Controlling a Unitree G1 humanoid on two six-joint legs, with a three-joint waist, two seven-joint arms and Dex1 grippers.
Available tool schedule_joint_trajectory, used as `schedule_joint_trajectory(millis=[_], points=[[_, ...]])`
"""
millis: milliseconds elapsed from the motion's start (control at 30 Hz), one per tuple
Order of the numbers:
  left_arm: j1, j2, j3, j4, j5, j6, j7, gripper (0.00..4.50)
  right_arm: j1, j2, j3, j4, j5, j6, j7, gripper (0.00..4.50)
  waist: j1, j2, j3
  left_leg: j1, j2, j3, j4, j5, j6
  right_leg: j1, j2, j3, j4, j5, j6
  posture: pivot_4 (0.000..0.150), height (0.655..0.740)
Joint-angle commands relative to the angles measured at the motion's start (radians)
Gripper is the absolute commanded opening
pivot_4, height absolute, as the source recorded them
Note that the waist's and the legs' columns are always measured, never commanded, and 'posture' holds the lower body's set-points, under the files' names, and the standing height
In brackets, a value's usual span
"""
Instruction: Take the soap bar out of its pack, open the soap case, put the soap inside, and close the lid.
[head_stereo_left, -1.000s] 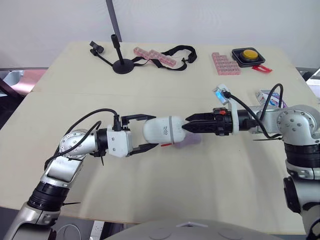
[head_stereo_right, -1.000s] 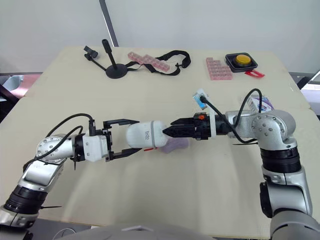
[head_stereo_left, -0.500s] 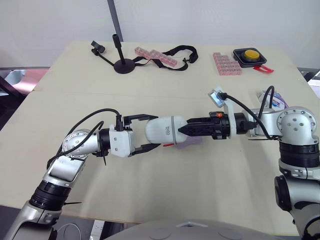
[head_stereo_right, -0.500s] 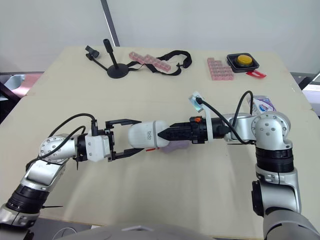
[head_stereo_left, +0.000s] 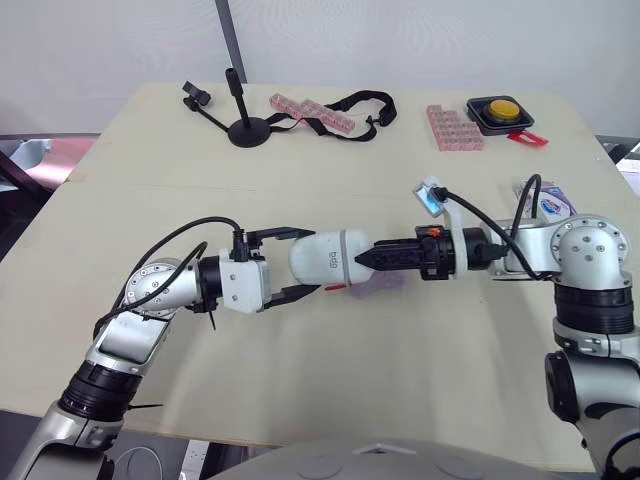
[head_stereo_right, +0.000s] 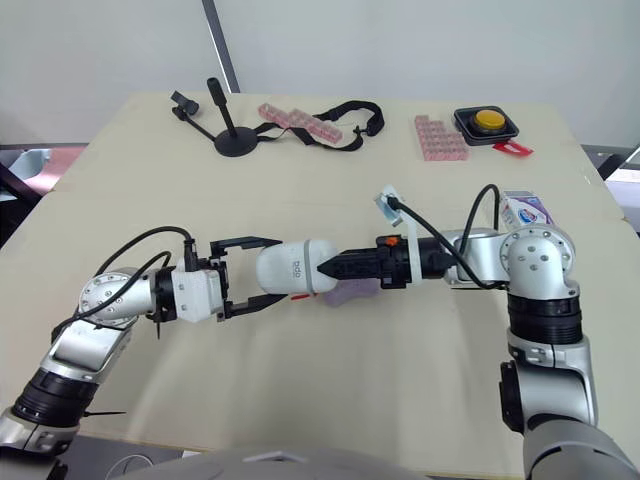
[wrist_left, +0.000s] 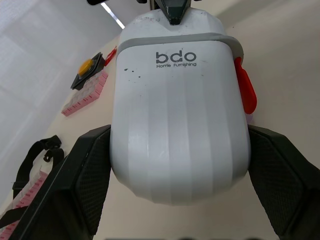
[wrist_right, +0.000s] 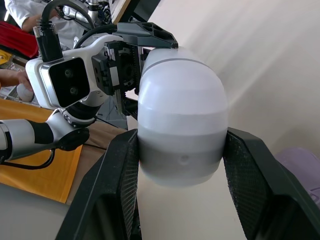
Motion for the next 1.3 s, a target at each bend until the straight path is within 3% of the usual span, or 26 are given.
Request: schedule_joint_trajectory(millis=[33,467,800,1067,1300], points=[[-0.019,0.002,0.000,-0.023,-0.009,-0.008,0.009,3.46,-0.019,0.010,-0.011,-0.014,0.043,-0.005,-0.013,2.00,0.000,0.000,0.000,0.000,0.000,0.000,0.000,0.000,0.000,0.000,0.000,0.000,0.000,0.000,0.000,0.150,0.7143],[-0.012,0.005,-0.001,-0.046,-0.014,0.003,0.009,3.46,0.012,-0.033,-0.024,0.008,0.150,-0.008,0.104,2.00,0.000,0.000,0.000,0.000,0.000,0.000,0.000,0.000,0.000,0.000,0.000,0.000,0.000,0.000,0.000,0.150,0.7143],[0.008,0.008,0.001,-0.066,-0.024,0.027,0.015,3.46,0.033,-0.094,-0.015,0.032,0.141,-0.012,0.182,2.00,0.001,0.000,0.000,-0.001,0.000,0.000,0.000,0.000,0.000,0.000,0.000,0.000,0.000,0.000,0.000,0.150,0.7143],[0.024,0.012,0.004,-0.074,-0.031,0.051,0.013,3.46,0.057,-0.301,0.000,0.106,-0.032,-0.043,0.302,2.00,0.008,0.000,0.000,-0.001,-0.001,0.000,0.000,0.000,0.000,0.000,0.000,0.000,-0.001,0.000,0.000,0.150,0.7143],[0.031,0.013,0.006,-0.063,-0.052,0.092,0.006,3.46,0.026,-0.585,0.188,0.180,-0.399,-0.291,0.525,2.00,0.011,0.000,0.000,-0.002,0.000,0.000,0.000,0.000,0.000,0.002,0.001,0.001,-0.005,0.000,0.000,0.150,0.7143]])
